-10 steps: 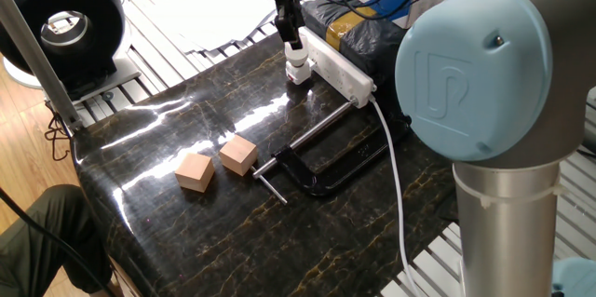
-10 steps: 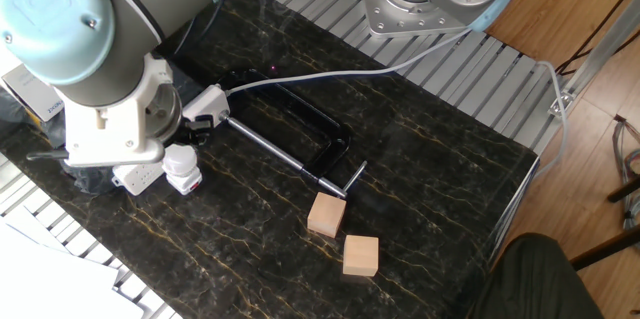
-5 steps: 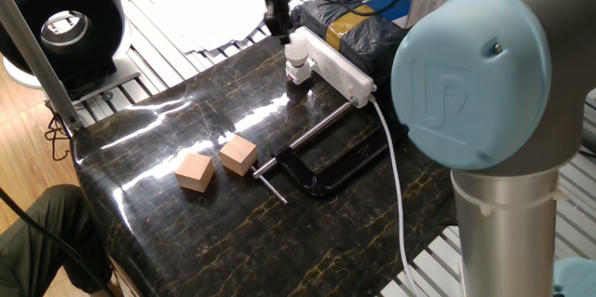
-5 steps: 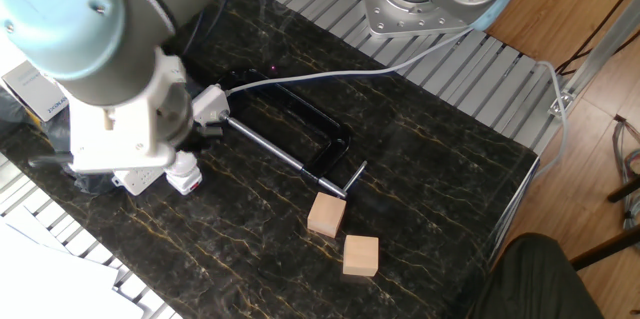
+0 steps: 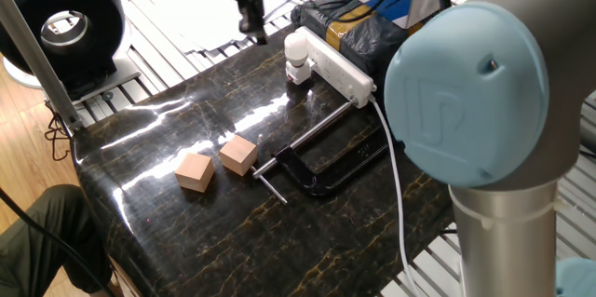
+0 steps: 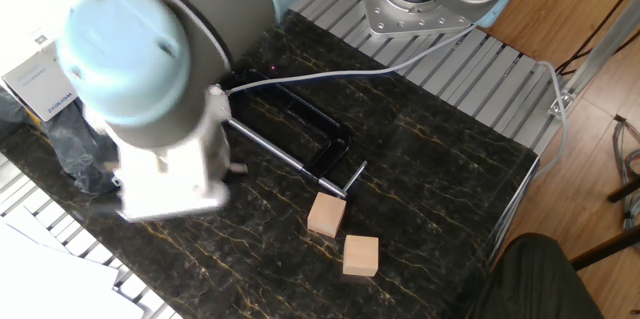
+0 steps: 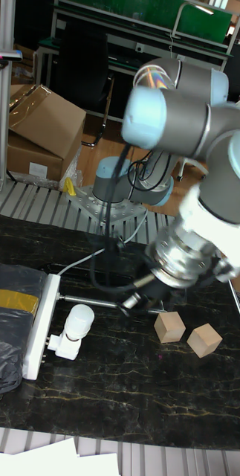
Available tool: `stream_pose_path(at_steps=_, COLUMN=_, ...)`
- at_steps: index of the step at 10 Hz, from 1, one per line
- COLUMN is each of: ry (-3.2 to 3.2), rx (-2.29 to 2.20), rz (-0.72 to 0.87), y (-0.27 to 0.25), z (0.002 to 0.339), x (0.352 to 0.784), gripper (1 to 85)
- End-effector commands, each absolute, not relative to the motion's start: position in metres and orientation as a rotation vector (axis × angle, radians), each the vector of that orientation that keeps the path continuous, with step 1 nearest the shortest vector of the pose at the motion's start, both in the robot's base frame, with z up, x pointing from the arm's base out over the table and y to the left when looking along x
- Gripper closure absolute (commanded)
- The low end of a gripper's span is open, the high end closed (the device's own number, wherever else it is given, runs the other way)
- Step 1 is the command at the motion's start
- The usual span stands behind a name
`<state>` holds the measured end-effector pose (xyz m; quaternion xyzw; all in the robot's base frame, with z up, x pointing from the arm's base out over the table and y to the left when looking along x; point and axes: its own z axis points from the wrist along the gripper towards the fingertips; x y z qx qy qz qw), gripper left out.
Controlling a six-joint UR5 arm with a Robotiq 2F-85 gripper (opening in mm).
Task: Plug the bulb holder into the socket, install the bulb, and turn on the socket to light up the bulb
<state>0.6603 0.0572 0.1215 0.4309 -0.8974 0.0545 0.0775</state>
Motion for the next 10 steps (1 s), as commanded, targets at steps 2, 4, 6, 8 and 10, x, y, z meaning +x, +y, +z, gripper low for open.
stream_pose_path(at_steps=2, ry=-2.561, rx=1.467, rz=0.312, y=0.056, z=0.067, x=0.666, gripper=84.7)
stream_pose_path(at_steps=4, ry=-2.412, rx=1.548, rz=0.371, y=0.035, z=0.058, x=0.650, gripper=84.7)
stream_pose_path(at_steps=6, ry=-2.383, rx=1.639, rz=0.403, y=0.025, z=0.049, x=0.657, gripper=84.7)
stream_pose_path(at_steps=8, ry=-2.355, rx=1.683, rz=0.413, y=0.014, z=0.041, x=0.661, gripper=84.7)
stream_pose_path(at_steps=10, ry=-2.296, rx=1.673, rz=0.445, y=-0.001, z=0.039, x=0.654, gripper=84.7)
